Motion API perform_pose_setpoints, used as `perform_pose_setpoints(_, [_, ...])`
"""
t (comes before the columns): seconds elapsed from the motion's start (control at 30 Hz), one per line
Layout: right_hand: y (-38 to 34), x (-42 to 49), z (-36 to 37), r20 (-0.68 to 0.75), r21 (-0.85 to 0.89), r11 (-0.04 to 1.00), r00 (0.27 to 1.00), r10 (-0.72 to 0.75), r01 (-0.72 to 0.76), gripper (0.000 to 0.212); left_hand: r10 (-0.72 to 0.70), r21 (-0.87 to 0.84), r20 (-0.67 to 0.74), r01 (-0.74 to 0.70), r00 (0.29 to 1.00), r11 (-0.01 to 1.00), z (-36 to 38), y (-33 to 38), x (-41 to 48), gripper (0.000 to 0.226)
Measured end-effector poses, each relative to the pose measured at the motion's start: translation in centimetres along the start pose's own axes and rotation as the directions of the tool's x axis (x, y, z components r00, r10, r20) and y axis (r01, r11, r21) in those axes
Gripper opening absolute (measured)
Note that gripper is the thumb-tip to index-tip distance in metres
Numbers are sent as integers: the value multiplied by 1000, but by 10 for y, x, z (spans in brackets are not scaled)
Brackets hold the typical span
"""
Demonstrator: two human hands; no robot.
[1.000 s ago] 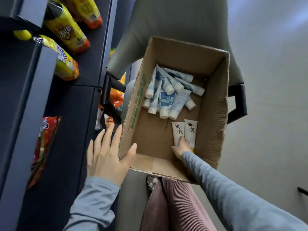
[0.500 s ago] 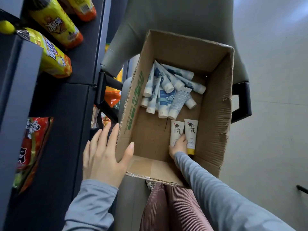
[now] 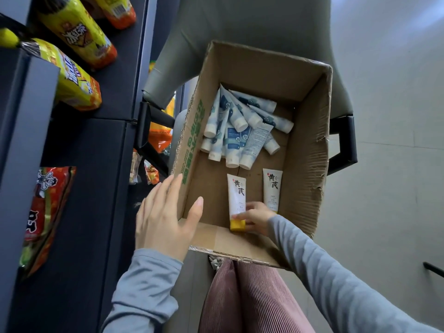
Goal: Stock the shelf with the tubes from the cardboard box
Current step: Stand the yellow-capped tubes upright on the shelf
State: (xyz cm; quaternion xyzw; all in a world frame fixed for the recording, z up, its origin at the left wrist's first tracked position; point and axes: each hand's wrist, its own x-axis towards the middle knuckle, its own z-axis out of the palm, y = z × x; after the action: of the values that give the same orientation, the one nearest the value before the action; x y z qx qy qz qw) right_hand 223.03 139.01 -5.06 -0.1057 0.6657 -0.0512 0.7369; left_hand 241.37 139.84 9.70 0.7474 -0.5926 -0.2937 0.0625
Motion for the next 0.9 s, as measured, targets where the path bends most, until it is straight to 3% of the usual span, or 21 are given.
perform_pose_setpoints(0.17, [-9,-57,15,43,47,932,931,-362,360,58,-47,-236,51,58,998,970,3,6,7,92])
perform_pose_setpoints(0.33, [-20,-103,31,20,-84,711,715,-699,698,57,-60,-388,86,89,995,917,8,17,11,67])
perform_pose_setpoints(0.53, [-27,-118,41,35,-87,614,618,-785,785,58,-117,-643,99,153,988,751,6,23,16,21])
perform_pose_setpoints(0.7, [-24,-127,42,55,-171,515,530,-846,840,54,-137,-705,78,152,987,693,4,25,16,22])
perform_pose_setpoints(0.9, [-19,-126,37,107,-217,470,500,-860,855,56,-188,-718,59,172,980,675,6,25,11,14])
